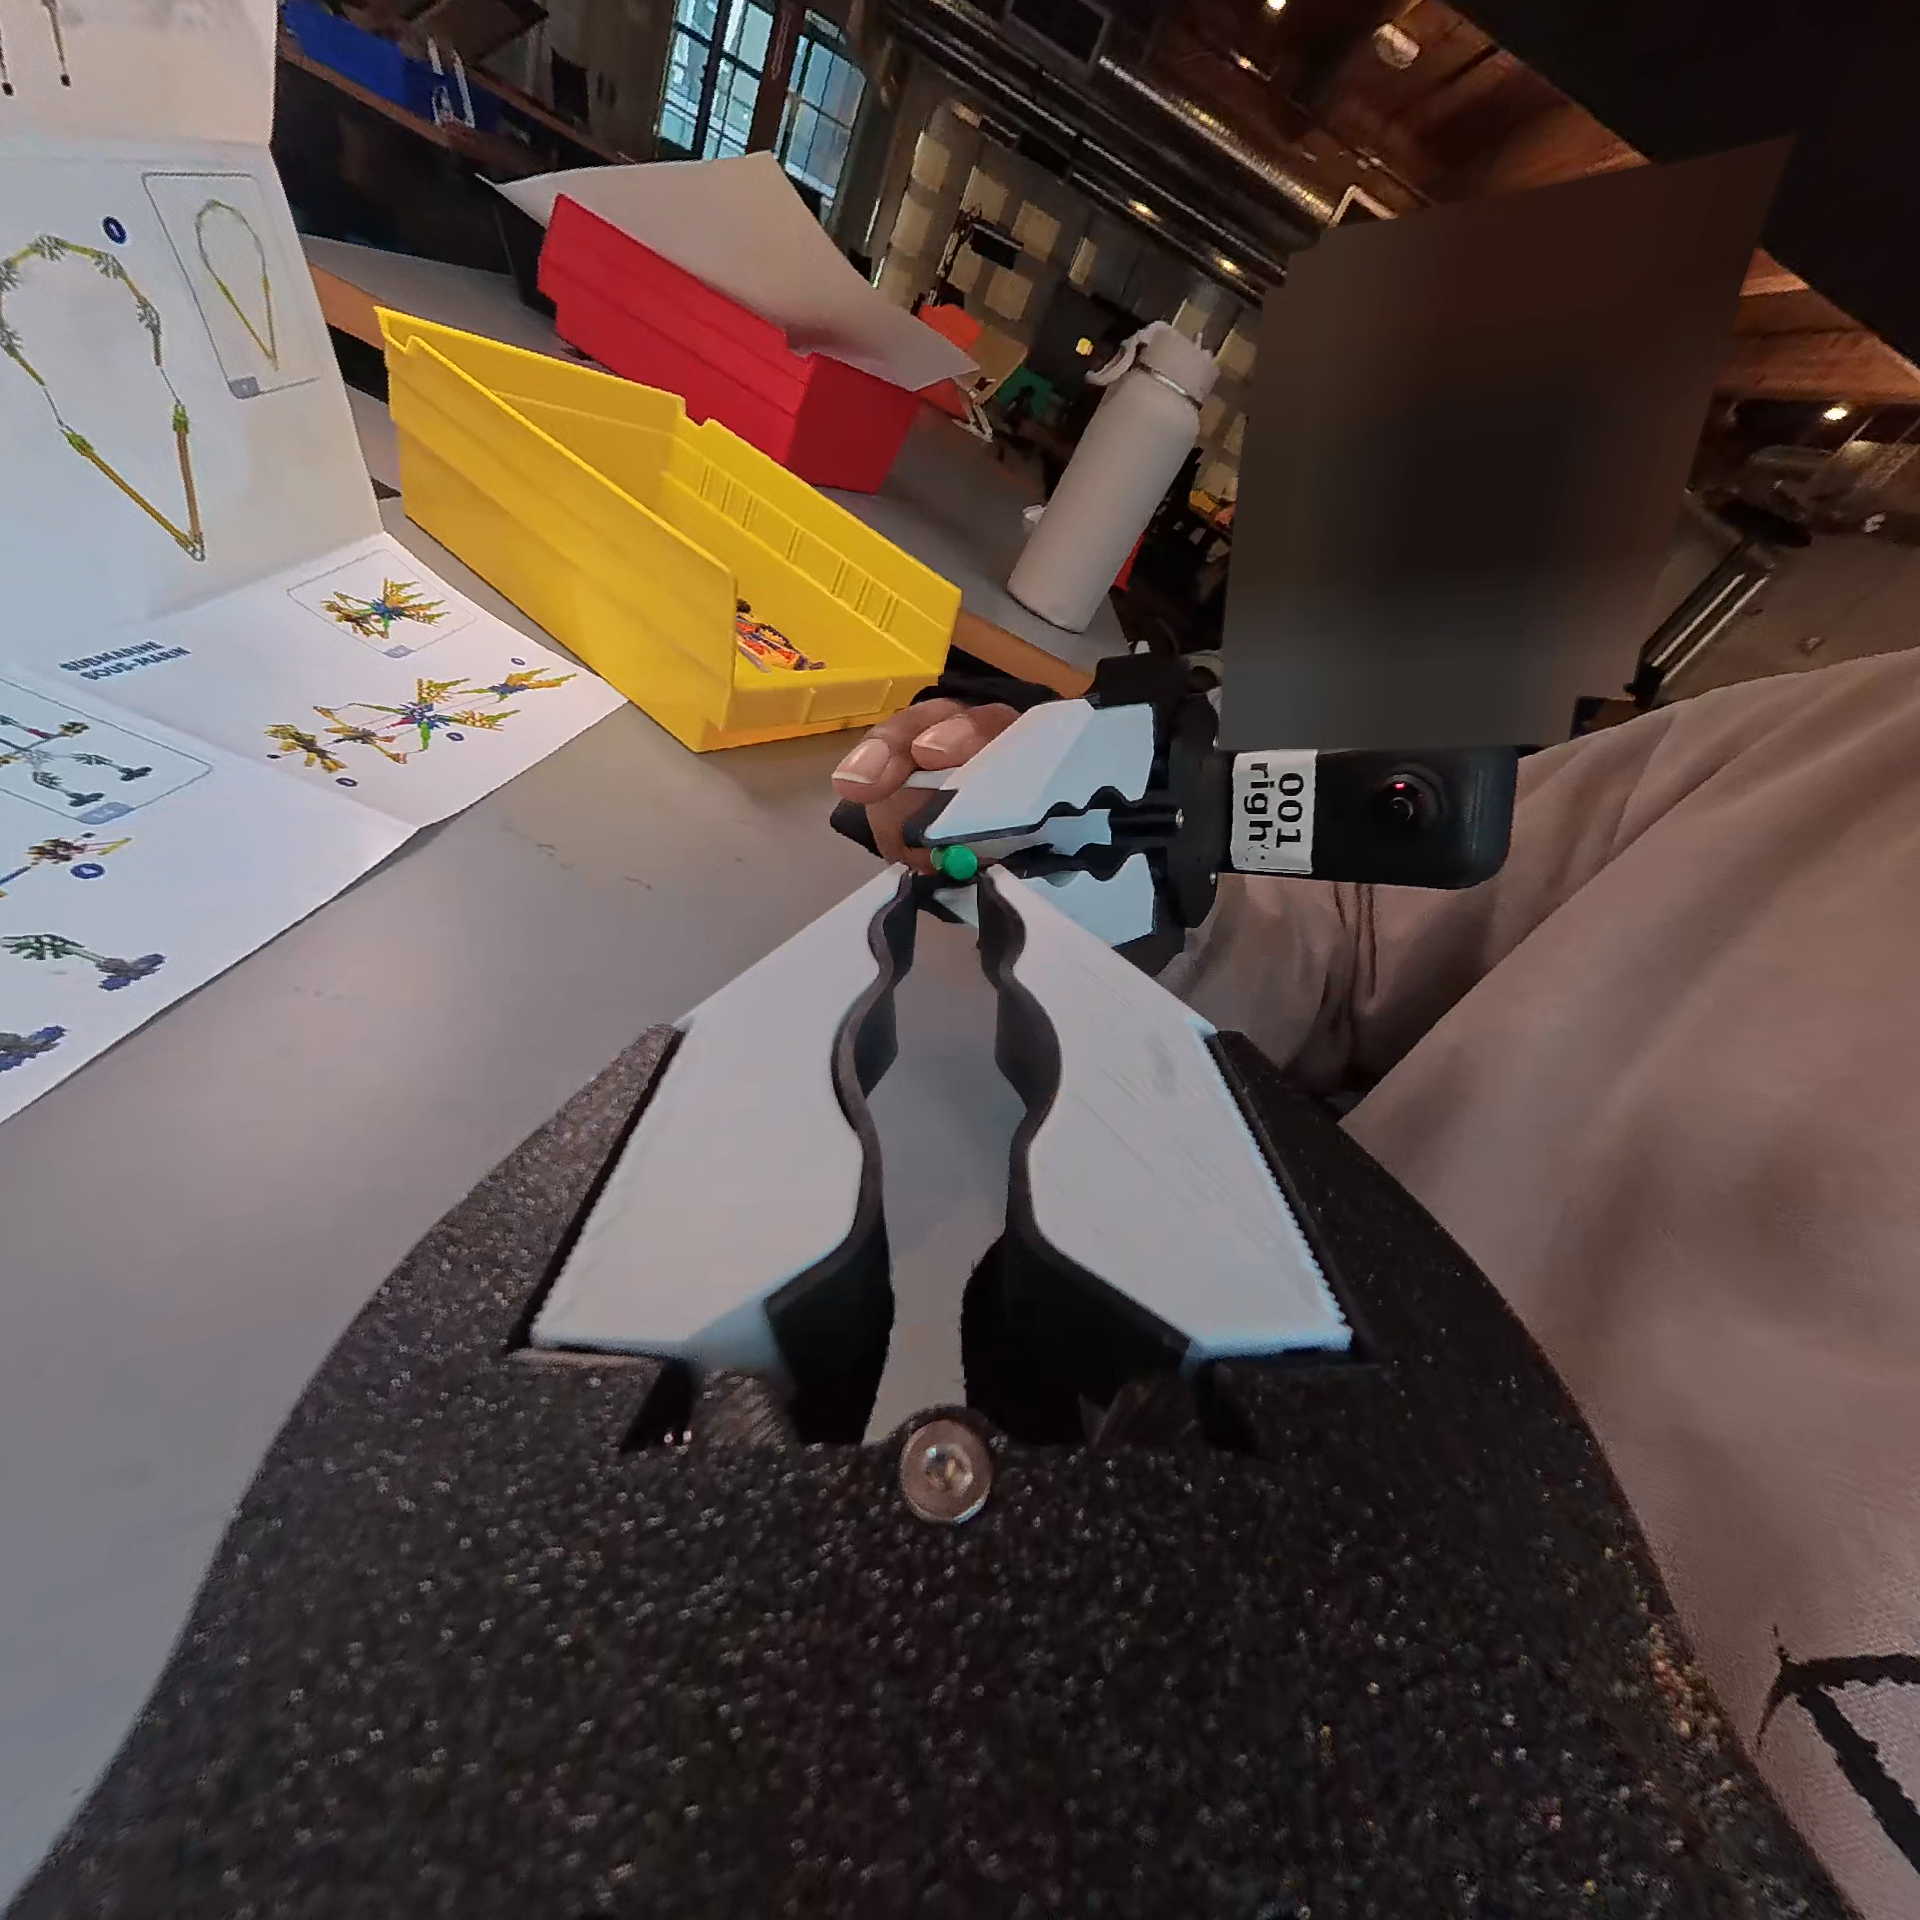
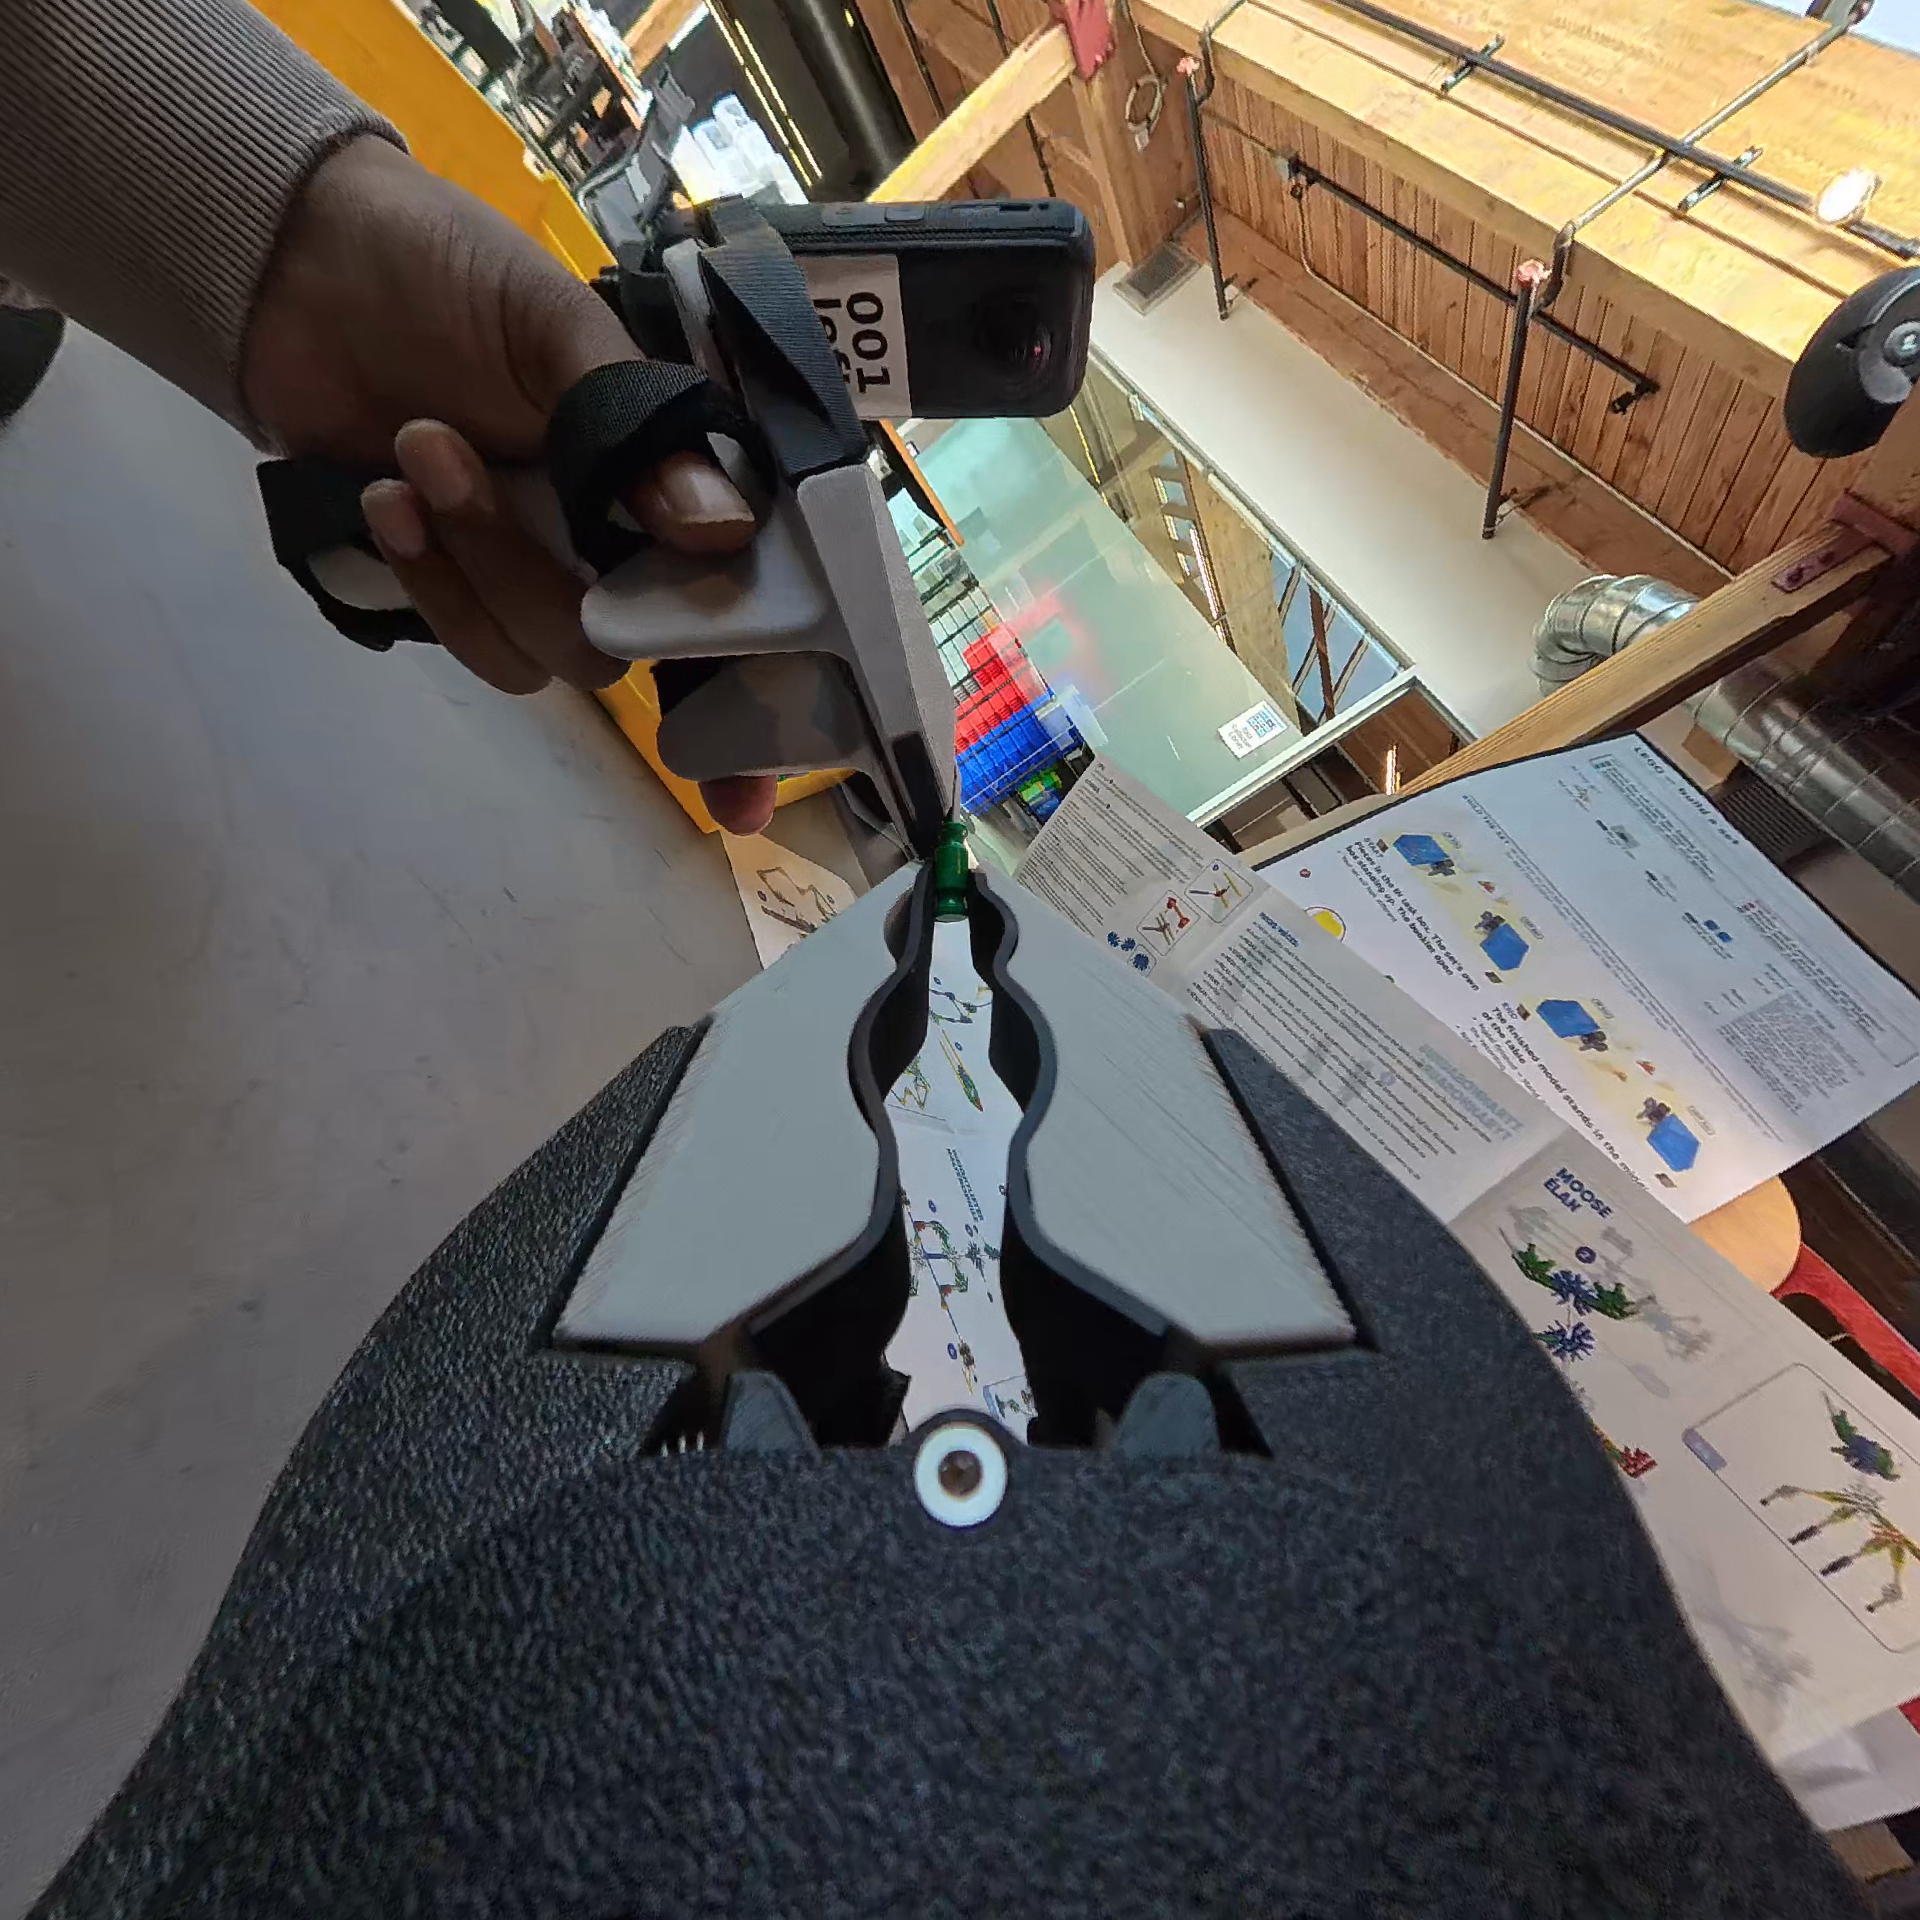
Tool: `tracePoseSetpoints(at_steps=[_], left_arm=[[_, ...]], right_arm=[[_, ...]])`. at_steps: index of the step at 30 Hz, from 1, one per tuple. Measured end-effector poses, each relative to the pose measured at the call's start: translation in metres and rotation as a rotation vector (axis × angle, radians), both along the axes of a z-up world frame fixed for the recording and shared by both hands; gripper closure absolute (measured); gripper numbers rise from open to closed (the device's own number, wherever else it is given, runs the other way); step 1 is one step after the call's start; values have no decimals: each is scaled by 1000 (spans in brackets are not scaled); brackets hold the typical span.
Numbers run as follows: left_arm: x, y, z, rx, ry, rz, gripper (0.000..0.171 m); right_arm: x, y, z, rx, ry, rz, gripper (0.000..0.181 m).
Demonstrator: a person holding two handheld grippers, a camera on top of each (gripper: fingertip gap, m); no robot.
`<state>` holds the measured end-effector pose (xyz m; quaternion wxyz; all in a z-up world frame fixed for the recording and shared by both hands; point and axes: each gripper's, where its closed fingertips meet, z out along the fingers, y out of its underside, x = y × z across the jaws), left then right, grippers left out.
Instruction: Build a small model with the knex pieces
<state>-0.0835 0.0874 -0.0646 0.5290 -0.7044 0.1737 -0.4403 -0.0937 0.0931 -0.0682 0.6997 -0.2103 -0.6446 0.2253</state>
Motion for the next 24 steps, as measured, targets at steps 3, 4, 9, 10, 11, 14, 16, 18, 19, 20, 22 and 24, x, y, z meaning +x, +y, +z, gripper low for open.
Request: tracePoseSetpoints(at_steps=[3, 4, 9, 10, 11, 14, 16, 18, 19, 20, 22, 24], left_arm=[[0, -2, 2, -21, -77, -29, 160], [-2, 0, -1, -26, -71, -14, 160], [-2, 4, -8, -22, -18, 34, 168], [-3, 4, -9, -20, -3, 45, 168], [-4, 5, -10, -16, 13, 57, 168], [-18, 10, -7, 5, 23, 126, 168], [-43, 16, -2, 27, 23, 223, 168], [-87, 23, -2, 53, 107, 399, 168], [-117, 26, -6, 64, 196, 517, 168], [-150, 26, -9, 71, 301, 646, 168], [-217, 18, -13, 65, 486, 900, 168], [-271, 3, -17, 17, 576, 1084, 167]], right_arm=[[-2, -1, -4, 28, -16, -8, 177], [-2, -1, -6, 36, -22, -8, 177], [-5, 1, -11, -6, -46, -3, 177], [-5, 1, -13, -38, -56, 3, 177], [-7, 2, -14, -95, -68, 15, 177], [-8, 6, -12, -404, -89, 88, 171], [-9, 11, -10, -631, -114, 146, 157], [-8, 19, -6, -723, -102, 162, 153], [-7, 22, -5, -729, -96, 157, 152], [-7, 24, -5, -725, -94, 149, 151], [-8, 24, -6, -718, -100, 144, 148], [-9, 21, -9, -716, -112, 149, 148]])
